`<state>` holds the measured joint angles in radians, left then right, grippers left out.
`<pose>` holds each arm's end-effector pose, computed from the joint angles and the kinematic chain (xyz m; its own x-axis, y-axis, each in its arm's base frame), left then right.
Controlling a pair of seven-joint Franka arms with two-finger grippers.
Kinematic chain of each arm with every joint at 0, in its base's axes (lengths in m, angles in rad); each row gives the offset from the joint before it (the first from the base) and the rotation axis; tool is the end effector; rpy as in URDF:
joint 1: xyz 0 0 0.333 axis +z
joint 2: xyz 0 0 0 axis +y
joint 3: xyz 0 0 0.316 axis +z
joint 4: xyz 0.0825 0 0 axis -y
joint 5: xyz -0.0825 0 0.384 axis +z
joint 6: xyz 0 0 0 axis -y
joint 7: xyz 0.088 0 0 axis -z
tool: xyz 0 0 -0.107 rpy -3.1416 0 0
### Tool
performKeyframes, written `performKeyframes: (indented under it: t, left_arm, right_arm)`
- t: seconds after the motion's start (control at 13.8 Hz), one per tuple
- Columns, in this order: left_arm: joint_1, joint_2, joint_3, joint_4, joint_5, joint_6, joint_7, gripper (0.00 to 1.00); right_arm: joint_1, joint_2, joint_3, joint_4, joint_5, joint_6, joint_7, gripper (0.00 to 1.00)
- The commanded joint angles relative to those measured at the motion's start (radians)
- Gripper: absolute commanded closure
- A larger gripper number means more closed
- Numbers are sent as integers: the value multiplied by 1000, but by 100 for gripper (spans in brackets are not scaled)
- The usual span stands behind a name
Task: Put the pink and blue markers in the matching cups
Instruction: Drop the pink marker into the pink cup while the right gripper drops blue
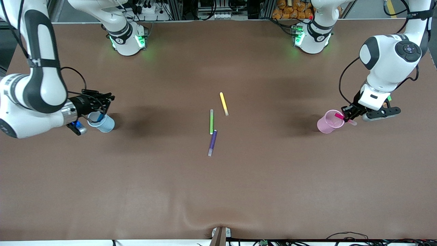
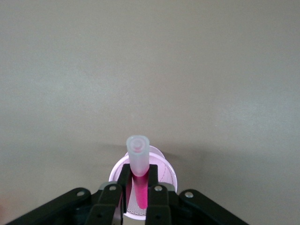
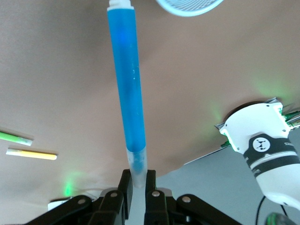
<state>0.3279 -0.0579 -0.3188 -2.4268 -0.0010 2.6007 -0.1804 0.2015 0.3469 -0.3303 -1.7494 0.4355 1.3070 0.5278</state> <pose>0.5015 0.0045 0.3505 0.9562 0.1854 0.2263 0.1849 -0.9825 0.0236 0.5529 -0.0047 0.3567 0.4738 -0.4995 -0.7253 -0.6324 -0.7661 0.1145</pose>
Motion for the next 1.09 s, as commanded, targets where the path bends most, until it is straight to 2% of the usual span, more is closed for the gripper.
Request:
performKeyframes:
  t: [0.0, 0.36, 0.65, 0.8, 0.87, 0.94, 1.01]
  left_arm:
    - [8, 21, -11, -6, 22, 39, -19, 100]
    - [11, 72, -11, -6, 22, 73, -19, 100]
    - [10, 75, -11, -6, 22, 73, -21, 100]
    - [10, 82, -11, -5, 22, 71, -19, 45]
    - [8, 84, -11, -5, 22, 71, -19, 9]
    - [8, 87, -11, -3, 22, 70, -19, 0]
    - [8, 87, -11, 0, 22, 68, -21, 0]
  right_arm:
    - [-13, 18, -61, -4, 42, -41, -87, 100]
    - [-22, 61, -165, -7, 42, -97, -251, 100]
    - [-24, 124, -213, -9, 88, -95, -362, 100]
    - [-27, 144, -213, -12, 101, -89, -365, 100]
    - [-28, 150, -213, -25, 123, -81, -373, 100]
    - [-28, 159, -214, -38, 135, -68, -390, 100]
    - [-28, 165, -214, -39, 140, -61, -399, 100]
